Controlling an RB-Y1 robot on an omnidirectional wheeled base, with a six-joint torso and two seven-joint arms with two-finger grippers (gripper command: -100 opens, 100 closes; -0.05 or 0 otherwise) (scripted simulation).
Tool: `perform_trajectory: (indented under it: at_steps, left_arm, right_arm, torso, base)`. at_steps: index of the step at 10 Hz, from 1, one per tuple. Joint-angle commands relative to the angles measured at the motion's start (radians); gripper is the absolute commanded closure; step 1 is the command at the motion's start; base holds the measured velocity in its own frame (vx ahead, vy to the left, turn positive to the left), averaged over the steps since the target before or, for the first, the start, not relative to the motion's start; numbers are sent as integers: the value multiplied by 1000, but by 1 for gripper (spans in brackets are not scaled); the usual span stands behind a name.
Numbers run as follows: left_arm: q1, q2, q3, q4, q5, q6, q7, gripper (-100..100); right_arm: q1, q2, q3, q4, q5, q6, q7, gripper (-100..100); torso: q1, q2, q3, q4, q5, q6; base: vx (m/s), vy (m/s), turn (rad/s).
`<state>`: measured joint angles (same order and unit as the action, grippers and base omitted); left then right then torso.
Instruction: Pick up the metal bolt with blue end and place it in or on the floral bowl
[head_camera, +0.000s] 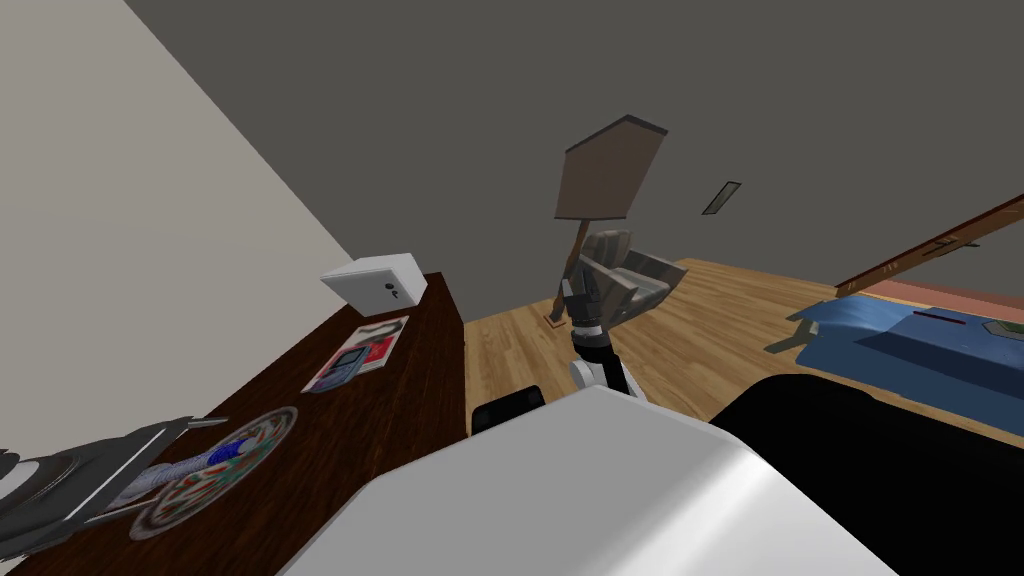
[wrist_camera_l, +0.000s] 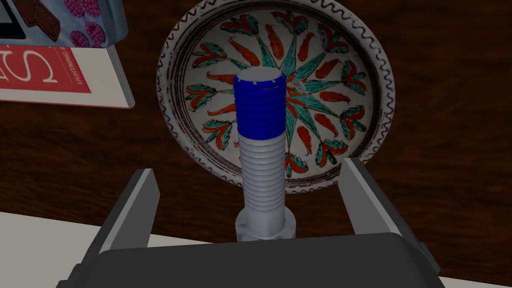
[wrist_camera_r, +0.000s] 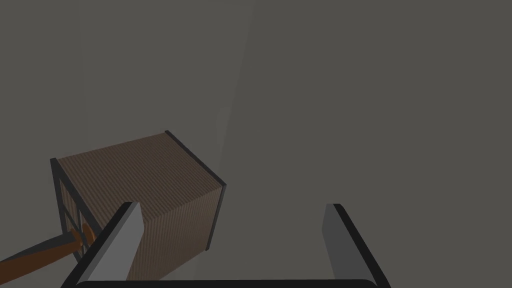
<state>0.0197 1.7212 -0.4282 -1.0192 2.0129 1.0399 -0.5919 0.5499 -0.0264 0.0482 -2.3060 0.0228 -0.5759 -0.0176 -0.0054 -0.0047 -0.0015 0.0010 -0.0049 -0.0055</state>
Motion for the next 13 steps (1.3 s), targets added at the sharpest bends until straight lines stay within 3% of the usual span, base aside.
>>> perform_trajectory:
  at_steps: [1, 2, 7, 10, 13]
  left_arm:
    - [0, 0, 0, 0, 0, 0, 0, 0]
    - [4, 8, -5, 23, 18, 10, 3, -100]
    - [19, 41, -26, 115, 89, 49, 13, -100]
    - [30, 65, -42, 183, 143, 78, 21, -100]
    - [34, 73, -47, 206, 160, 88, 23, -100]
  right_arm:
    - [0, 0, 0, 0, 0, 0, 0, 0]
    - [0, 0, 0, 0, 0, 0, 0, 0]
    - [0, 0, 0, 0, 0, 0, 0, 0]
    - [0, 0, 0, 0, 0, 0, 0, 0]
    - [0, 0, 0, 0, 0, 0, 0, 0]
  torso:
    - [0, 0, 0, 0, 0, 0]
    - [0, 0, 0, 0, 0, 0]
    - [1, 8, 5, 2, 0, 0]
    - [-3, 6, 4, 2, -1, 1]
    - [-1, 4, 2, 1, 0, 0]
  base:
    - [0, 0, 0]
    - [-48, 9, -194]
    - [-121, 23, -226]
    - [-109, -44, -319]
    - [-48, -23, -139]
